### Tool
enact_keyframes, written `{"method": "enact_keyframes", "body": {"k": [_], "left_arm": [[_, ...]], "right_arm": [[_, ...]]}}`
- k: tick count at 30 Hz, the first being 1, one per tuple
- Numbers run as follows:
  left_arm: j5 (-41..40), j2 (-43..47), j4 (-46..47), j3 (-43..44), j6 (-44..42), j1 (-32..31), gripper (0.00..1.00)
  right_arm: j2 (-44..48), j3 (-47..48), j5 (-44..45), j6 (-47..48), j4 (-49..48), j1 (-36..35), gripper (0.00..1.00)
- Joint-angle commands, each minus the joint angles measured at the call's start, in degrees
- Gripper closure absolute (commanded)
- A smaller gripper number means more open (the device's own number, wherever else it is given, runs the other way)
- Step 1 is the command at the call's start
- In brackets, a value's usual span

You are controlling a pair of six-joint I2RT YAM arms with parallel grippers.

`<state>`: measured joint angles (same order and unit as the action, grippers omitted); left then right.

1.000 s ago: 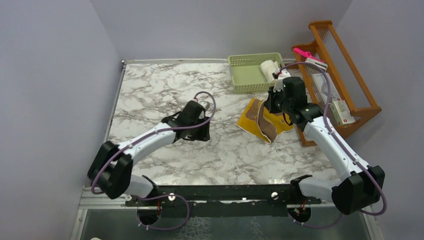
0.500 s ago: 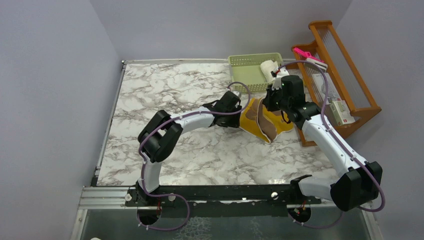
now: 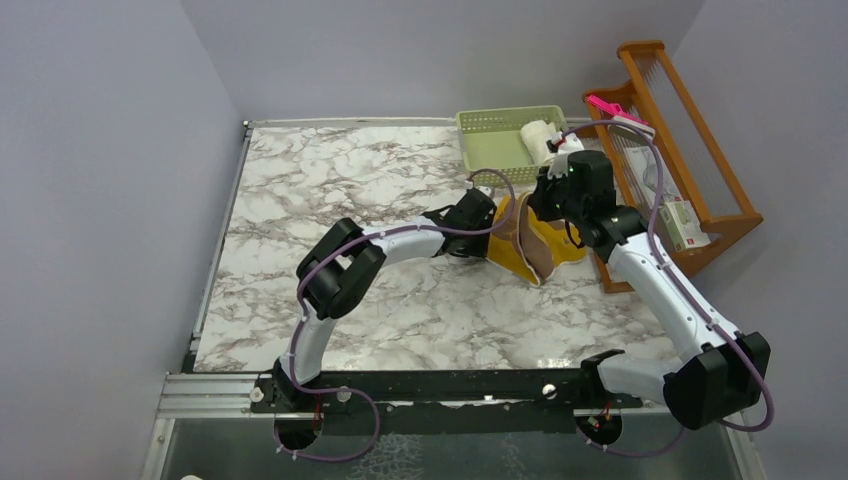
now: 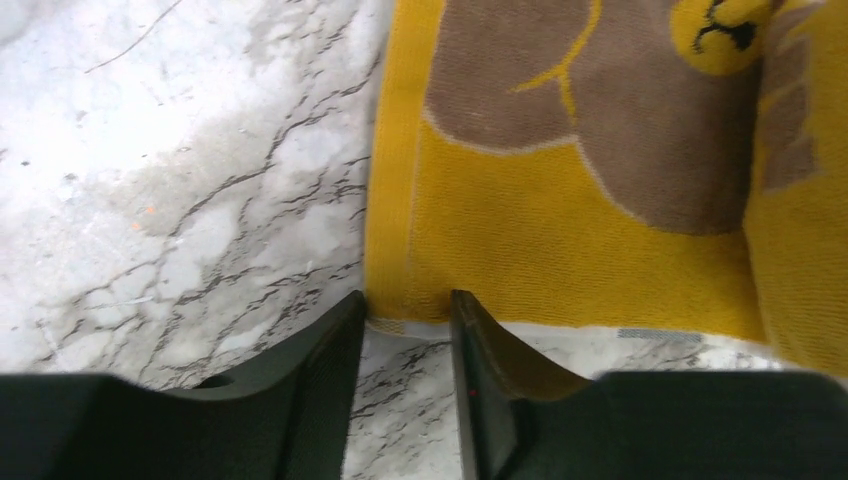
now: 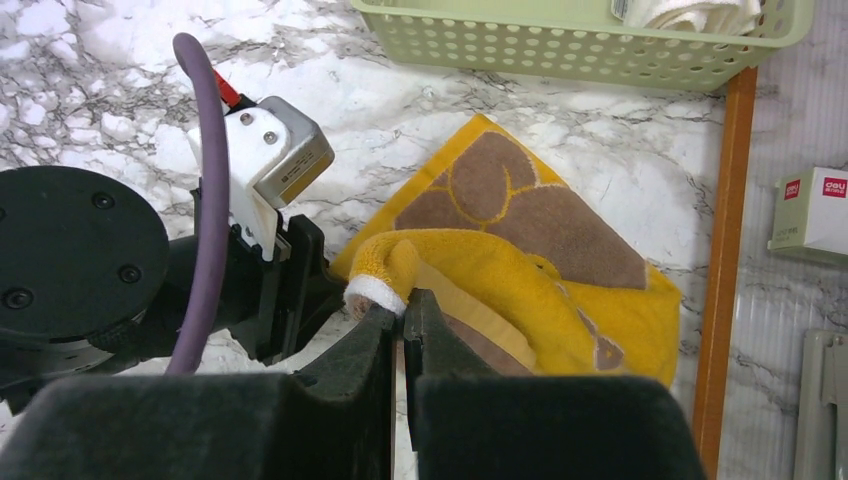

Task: Roll the towels
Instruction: Flatten out the towel at the center of the board.

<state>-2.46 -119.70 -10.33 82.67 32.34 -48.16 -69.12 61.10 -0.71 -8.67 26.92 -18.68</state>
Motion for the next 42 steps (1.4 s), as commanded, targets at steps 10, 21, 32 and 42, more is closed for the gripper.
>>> {"method": "enact_keyframes", "body": {"k": [10, 21, 32, 42], "left_arm": [[-9.9, -0.4, -4.3, -6.8, 0.5, 1.0, 1.0], [-13.1, 37.4, -17.9, -11.7, -7.2, 22.7, 1.0], [-24.2, 62.3, -41.7, -1.7, -5.5, 28.5, 1.0], [-25.6, 80.9, -56.8, -7.0, 3.5, 28.5, 1.0]], "right_arm": [[2.7, 0.8, 1.7, 0.7, -1.5, 0.0, 0.99], [3.0, 4.7, -3.9, 2.5, -2.5, 0.0, 0.99], [12.0, 9.3, -7.7, 3.5, 5.3, 0.0, 0.99], [24.3, 3.6, -13.7, 1.5, 11.8, 0.1, 0.99]]}}
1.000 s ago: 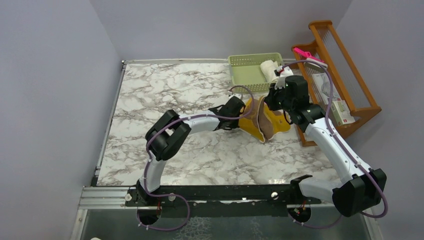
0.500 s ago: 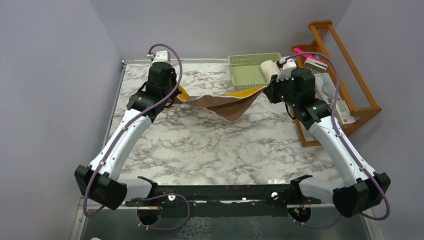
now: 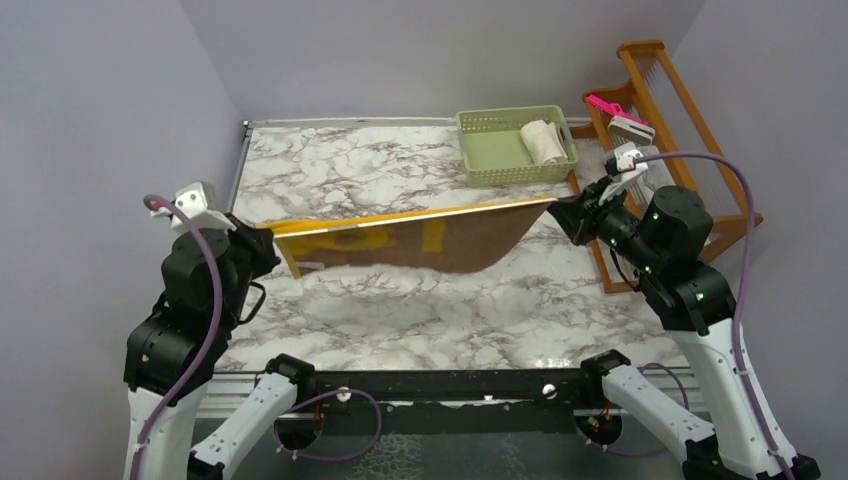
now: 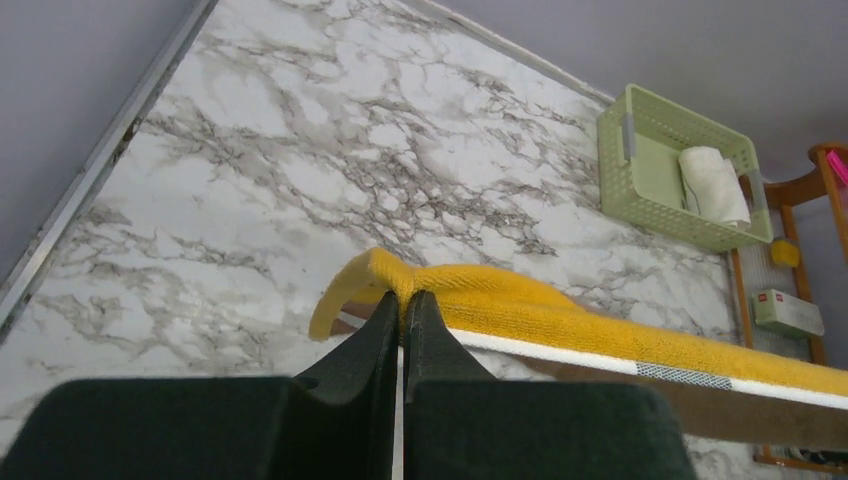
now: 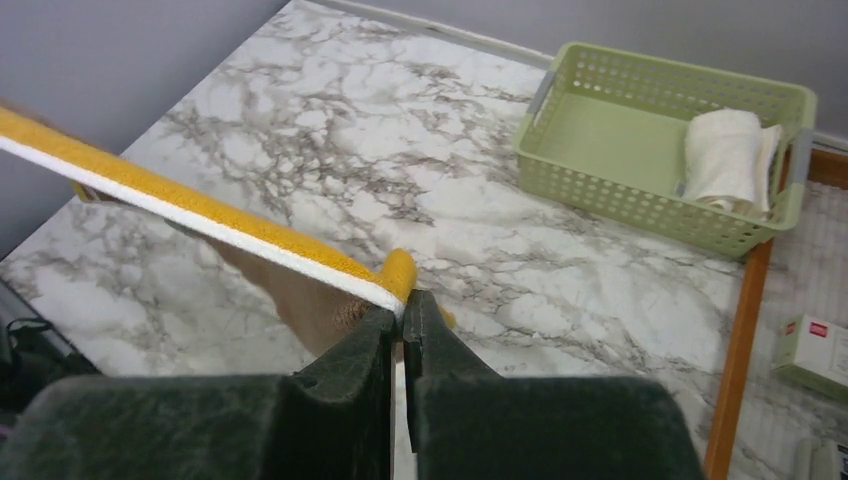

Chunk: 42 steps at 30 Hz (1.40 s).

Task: Roll the towels
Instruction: Flatten out the towel at the center of the board.

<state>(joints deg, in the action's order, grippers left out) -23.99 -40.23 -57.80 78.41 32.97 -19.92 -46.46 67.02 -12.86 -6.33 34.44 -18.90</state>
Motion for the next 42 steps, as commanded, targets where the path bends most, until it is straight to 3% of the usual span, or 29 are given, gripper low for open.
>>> {"method": "enact_keyframes", "body": {"k": [1, 5, 8, 13, 20, 28, 35, 42], "left_arm": [[-4.1, 0.9, -9.4, -3.5, 2.8, 0.2, 1.0], [-3.8, -4.1, -6.5, -8.9, 1.8, 0.2, 1.0], [-3.7, -10.1, 1.0, -14.4, 0.5, 0.3, 1.0], [-2.4, -27.8, 13.6, -17.2, -3.2, 3.4, 1.0], [3.6, -53.1, 25.2, -5.6, -5.6, 14.5, 1.0], [5.8, -76.6, 26.5, 15.4, -9.7, 16.3, 1.0], [4.6, -80.5, 27.9, 20.6, -10.5, 17.3, 1.0], [3.9, -73.5, 31.7, 15.1, -10.1, 19.4, 1.0]], "right_arm": [[1.6, -2.9, -1.6, -1.1, 4.0, 0.3, 0.99], [-1.1, -6.0, 0.0, -4.3, 1.8, 0.3, 0.99], [-5.8, -8.7, 2.3, -7.2, -1.6, 0.3, 0.99], [-20.8, -10.8, 5.7, -10.4, -10.0, 0.3, 0.99], [-48.1, 0.9, 9.0, -9.5, -18.2, 0.3, 0.99], [-67.3, 16.6, 9.1, -5.2, -21.9, 0.3, 0.99], [-67.5, 16.6, 6.4, -0.8, -29.4, 0.3, 0.99], [-62.4, 12.1, 5.3, 0.5, -33.7, 0.3, 0.99]]}}
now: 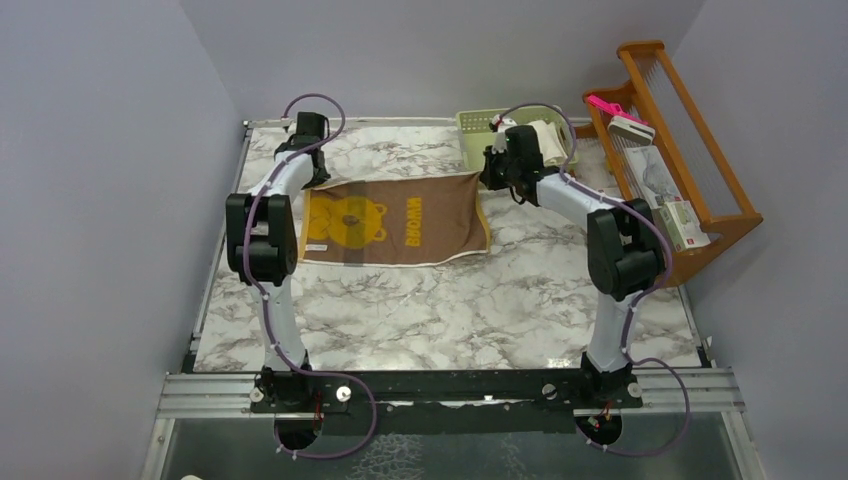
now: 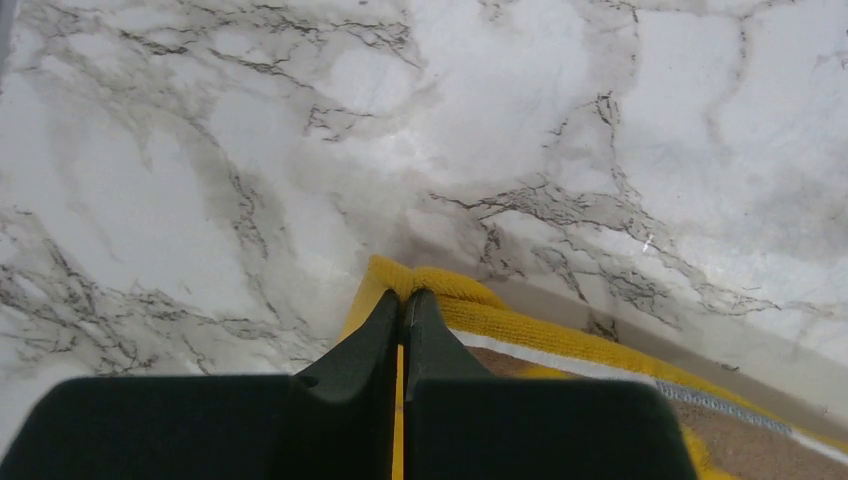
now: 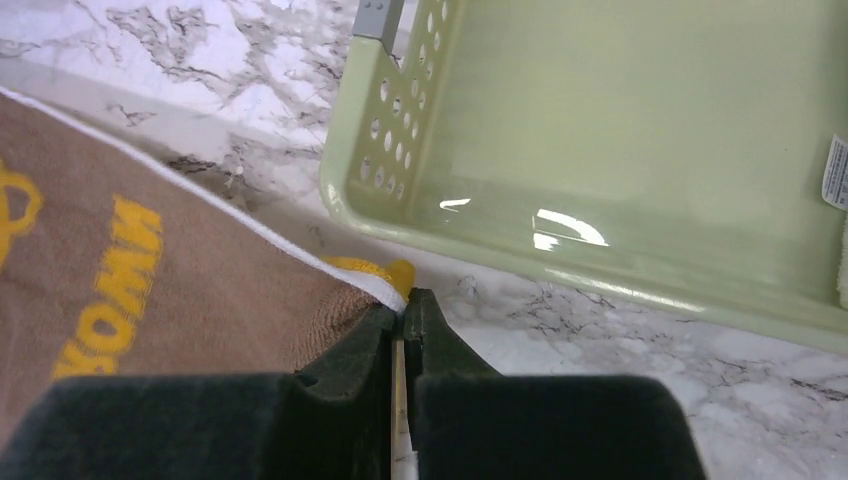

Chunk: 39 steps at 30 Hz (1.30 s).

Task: Roll the towels
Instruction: Flatten out the towel at the center of the board.

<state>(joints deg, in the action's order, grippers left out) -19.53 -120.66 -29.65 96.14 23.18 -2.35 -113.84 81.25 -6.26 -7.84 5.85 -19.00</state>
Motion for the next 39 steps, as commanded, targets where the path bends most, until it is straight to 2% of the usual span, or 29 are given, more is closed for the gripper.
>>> {"method": "enact_keyframes", "body": {"k": [1, 7, 12, 20, 24, 28, 32, 35, 39], "left_arm": [[-0.3, 8.3, 3.7, -3.3, -0.1, 2.2, 1.0], [0.8, 20.8, 3.6, -7.4, -1.0, 3.1, 1.0], [2.4, 35.7, 1.6, -12.2, -1.4, 3.1, 1.0], [2.2, 60.9, -7.6, -22.3, 1.2, 3.2, 1.0], [2.3, 70.4, -13.8, -23.0, 2.0, 3.2, 1.0], [2.8, 71.9, -19.4, -19.1, 1.2, 3.2, 1.0], [3.3, 69.3, -19.8, -19.1, 1.2, 3.2, 1.0], [3.8, 65.2, -16.7, -22.6, 1.2, 3.2, 1.0], [3.8, 58.0, -6.8, -30.3, 1.7, 3.2, 1.0]], "right_arm": [[6.0, -2.8, -1.2, 2.1, -5.2, 0.4, 0.99], [18.2, -8.3, 0.4, 2.4, -4.7, 0.4, 0.99], [30.9, -11.7, 0.5, 2.1, 0.9, 0.4, 0.99], [54.3, -19.8, -1.5, -1.1, 9.9, 0.4, 0.99], [63.4, -20.5, -2.7, -3.0, 16.4, 0.4, 0.99], [68.0, -19.2, -2.3, -3.0, 22.0, 0.4, 0.99], [68.0, -21.1, -1.5, -2.9, 20.8, 0.4, 0.99], [63.1, -22.9, -1.1, -3.6, 17.6, 0.4, 0.99], [50.2, -25.5, 0.0, -5.2, 11.9, 0.4, 0.99]]}}
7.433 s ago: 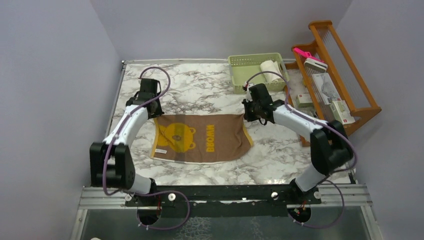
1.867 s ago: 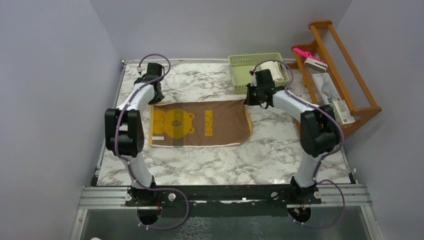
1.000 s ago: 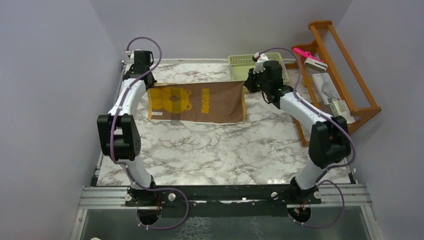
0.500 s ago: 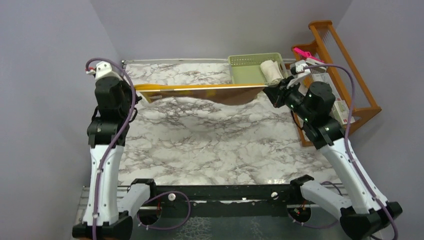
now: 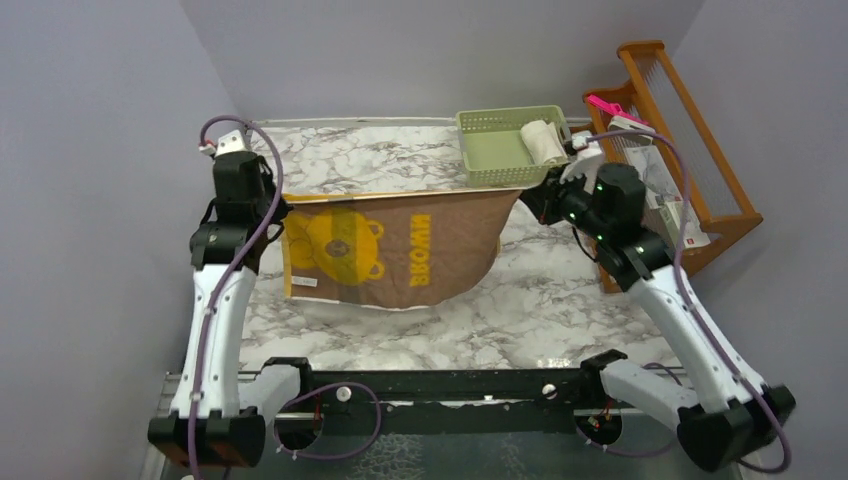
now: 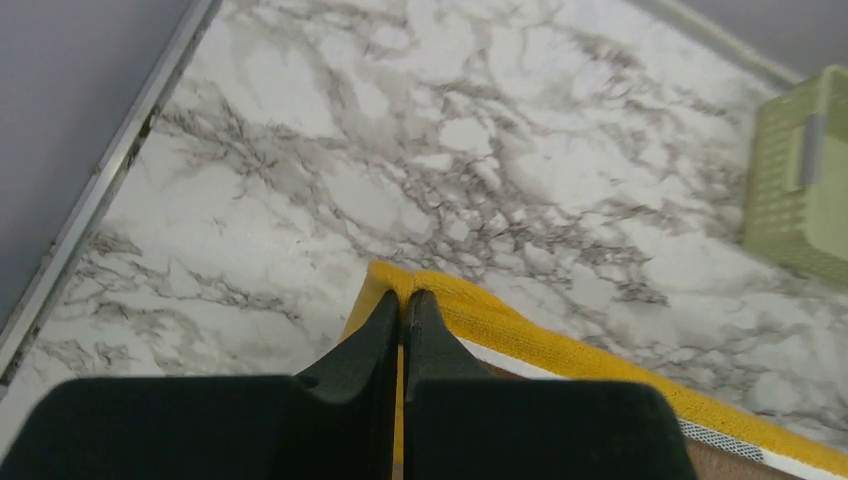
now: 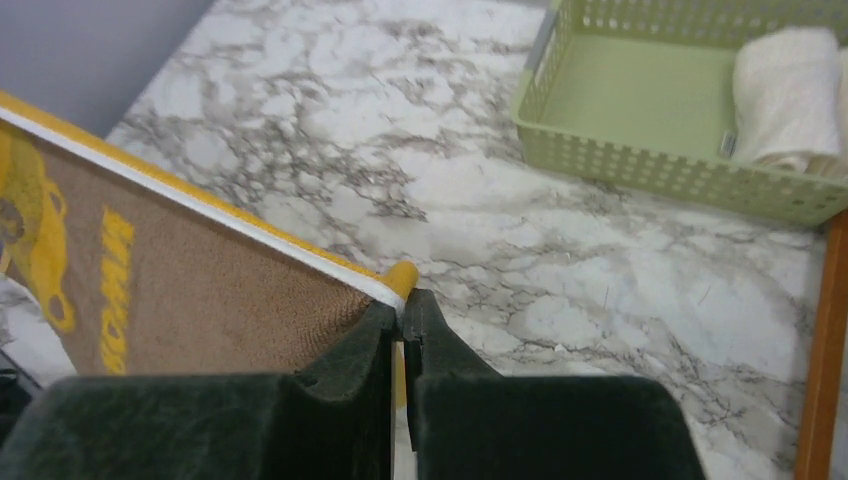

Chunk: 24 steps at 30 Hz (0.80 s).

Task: Roll the towels
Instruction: Flatten out the towel at the center of the board, then fold the towel at the center of the board.

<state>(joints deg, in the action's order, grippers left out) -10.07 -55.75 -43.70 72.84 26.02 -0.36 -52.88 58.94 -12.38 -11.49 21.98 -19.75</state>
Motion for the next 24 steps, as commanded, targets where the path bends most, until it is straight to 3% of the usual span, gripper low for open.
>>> {"method": "enact_keyframes", "body": {"k": [1, 4, 7, 14, 19, 24], "left_arm": [[-5.8, -9.1, 9.8, -9.0, -0.8, 1.2, 1.0], [-7.3, -17.4, 17.9, -13.1, 0.1, 1.2, 1.0], [-8.5, -28.3, 23.1, -11.8, 0.7, 1.2, 1.0], [-7.1, -50.3, 25.7, 6.5, 1.0, 2.2, 1.0], [-7.3, -56.2, 25.0, 12.7, -0.5, 2.3, 1.0], [-7.6, -53.3, 24.9, 7.6, 0.6, 2.3, 1.0]], "right_arm": [[-14.2, -3.8, 6.4, -2.0, -5.9, 1.1, 0.99], [-24.8, -4.0, 7.7, -2.9, -12.2, 1.1, 0.99], [-35.5, -0.1, 9.7, -2.8, -17.0, 1.1, 0.99], [-56.1, 17.5, 11.7, 0.0, -15.3, 1.2, 0.99], [-59.6, 20.4, 11.8, 1.5, -16.4, 1.1, 0.99], [-57.9, 18.3, 11.6, 2.0, -16.3, 1.1, 0.99]]}}
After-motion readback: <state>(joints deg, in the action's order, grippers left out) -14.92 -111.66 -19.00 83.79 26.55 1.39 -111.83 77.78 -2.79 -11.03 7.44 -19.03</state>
